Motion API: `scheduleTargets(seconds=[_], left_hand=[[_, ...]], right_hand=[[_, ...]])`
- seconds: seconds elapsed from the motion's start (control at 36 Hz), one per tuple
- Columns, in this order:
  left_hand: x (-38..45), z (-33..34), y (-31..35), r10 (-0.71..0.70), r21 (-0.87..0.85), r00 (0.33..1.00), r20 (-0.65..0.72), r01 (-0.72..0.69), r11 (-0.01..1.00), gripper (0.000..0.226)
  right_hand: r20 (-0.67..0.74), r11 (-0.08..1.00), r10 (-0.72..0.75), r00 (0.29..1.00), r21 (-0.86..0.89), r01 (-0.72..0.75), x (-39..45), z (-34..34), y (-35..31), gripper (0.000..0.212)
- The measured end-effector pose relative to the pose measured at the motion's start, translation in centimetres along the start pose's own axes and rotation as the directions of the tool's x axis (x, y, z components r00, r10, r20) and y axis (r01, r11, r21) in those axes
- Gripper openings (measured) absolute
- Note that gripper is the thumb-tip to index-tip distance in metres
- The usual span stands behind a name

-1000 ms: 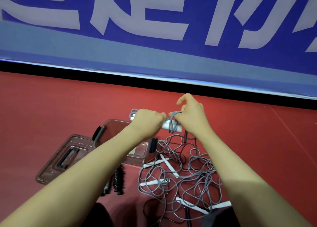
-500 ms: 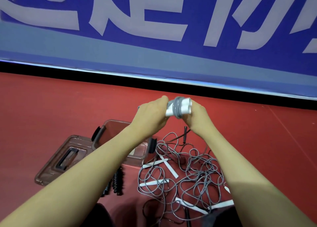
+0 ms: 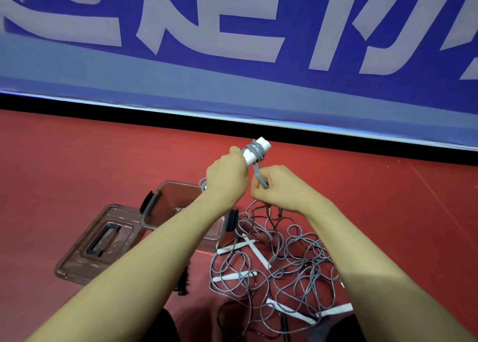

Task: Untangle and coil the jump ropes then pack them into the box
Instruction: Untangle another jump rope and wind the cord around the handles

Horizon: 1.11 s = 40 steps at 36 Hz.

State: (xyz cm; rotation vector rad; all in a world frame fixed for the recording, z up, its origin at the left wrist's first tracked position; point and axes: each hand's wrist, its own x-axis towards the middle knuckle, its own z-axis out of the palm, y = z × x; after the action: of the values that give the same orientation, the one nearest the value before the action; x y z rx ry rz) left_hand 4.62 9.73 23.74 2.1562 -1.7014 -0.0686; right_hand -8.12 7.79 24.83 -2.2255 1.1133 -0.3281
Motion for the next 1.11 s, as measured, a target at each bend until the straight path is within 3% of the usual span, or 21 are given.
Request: scheduleTargets(seconds=[0.11, 0.17, 0.22, 0.28, 0.31, 0.36, 0.42, 0.44, 0.5, 0.53, 0.61, 0.72, 0.83, 0.92, 1.0, 1.11], left_hand=[[0.2, 0.3, -0.9, 0.004, 0.145, 1.000, 0.024, -0.008, 0.989, 0.018], [0.1, 0.6, -1.2, 0.013, 0.241, 0.998, 0.066, -0.029, 0.970, 0.020], [0.2, 0.8, -1.4, 0.048, 0.309, 0.995, 0.092, -0.075, 0.948, 0.020], [0.3, 0.9, -1.5, 0.101, 0.359, 0.989, 0.111, -0.134, 0.924, 0.021], [0.4, 0.9, -1.4, 0.131, 0.378, 0.985, 0.115, -0.165, 0.911, 0.022], [0.3, 0.8, -1.3, 0.188, 0.410, 0.973, 0.131, -0.226, 0.884, 0.023], [0.3, 0.7, -1.1, 0.253, 0.428, 0.954, 0.160, -0.297, 0.853, 0.024], [0.4, 0.7, -1.1, 0.291, 0.440, 0.941, 0.172, -0.338, 0.832, 0.023], [0.6, 0.9, -1.4, 0.435, 0.432, 0.892, 0.126, -0.444, 0.785, 0.023], [0.7, 1.1, -1.7, 0.554, 0.421, 0.830, 0.064, -0.526, 0.739, 0.025], [0.8, 1.7, -2.5, 0.694, 0.348, 0.719, -0.044, -0.640, 0.685, 0.030], [0.6, 1.8, -2.7, 0.734, 0.309, 0.679, -0.002, -0.698, 0.646, 0.024], [0.7, 1.1, -2.6, 0.782, 0.244, 0.618, -0.078, -0.749, 0.616, 0.014], [0.6, 0.5, -2.6, 0.809, 0.221, 0.570, -0.147, -0.778, 0.588, 0.013], [0.4, -0.1, -2.2, 0.794, 0.203, 0.567, -0.219, -0.769, 0.606, 0.014], [-0.3, -1.0, -1.2, 0.644, 0.037, 0.720, -0.260, -0.659, 0.751, 0.014]], right_hand=[[-0.002, 0.950, -0.090, 0.996, -0.302, 0.086, -0.4, -0.7, -0.3, 0.011], [-0.107, 0.855, -0.200, 0.974, -0.505, 0.120, -0.4, -0.9, -0.3, 0.021], [-0.270, 0.778, -0.403, 0.874, -0.604, 0.173, -0.3, -0.7, 0.1, 0.029], [-0.420, 0.785, -0.516, 0.747, -0.581, 0.215, -0.4, -0.4, 0.3, 0.028], [-0.486, 0.833, -0.493, 0.721, -0.503, 0.230, -0.3, -0.1, 0.3, 0.026], [-0.607, 0.962, -0.271, 0.747, -0.146, 0.230, -0.2, 0.0, -0.1, 0.027], [-0.606, 0.969, -0.015, 0.795, 0.186, 0.160, 0.2, 0.1, -0.3, 0.022], [-0.612, 0.966, 0.039, 0.790, 0.227, 0.128, 0.5, 0.1, -0.2, 0.019], [-0.616, 0.970, 0.101, 0.781, 0.234, 0.059, 0.8, 0.1, 0.3, 0.021], [-0.611, 0.975, 0.118, 0.783, 0.219, 0.024, 1.0, 0.0, 0.6, 0.024], [-0.574, 0.972, 0.180, 0.799, 0.230, -0.054, 1.3, -0.3, 1.5, 0.027], [-0.542, 0.960, 0.248, 0.803, 0.247, -0.129, 1.4, -0.8, 2.3, 0.032], [-0.507, 0.950, 0.303, 0.807, 0.223, -0.218, 1.3, -1.2, 3.3, 0.041], [-0.484, 0.962, 0.266, 0.833, 0.190, -0.197, 1.1, -1.3, 3.3, 0.037], [-0.483, 0.975, 0.213, 0.850, 0.167, -0.149, 1.0, -1.3, 2.9, 0.025], [-0.478, 0.989, 0.151, 0.866, 0.082, -0.127, 0.7, -1.4, 3.0, 0.024]])
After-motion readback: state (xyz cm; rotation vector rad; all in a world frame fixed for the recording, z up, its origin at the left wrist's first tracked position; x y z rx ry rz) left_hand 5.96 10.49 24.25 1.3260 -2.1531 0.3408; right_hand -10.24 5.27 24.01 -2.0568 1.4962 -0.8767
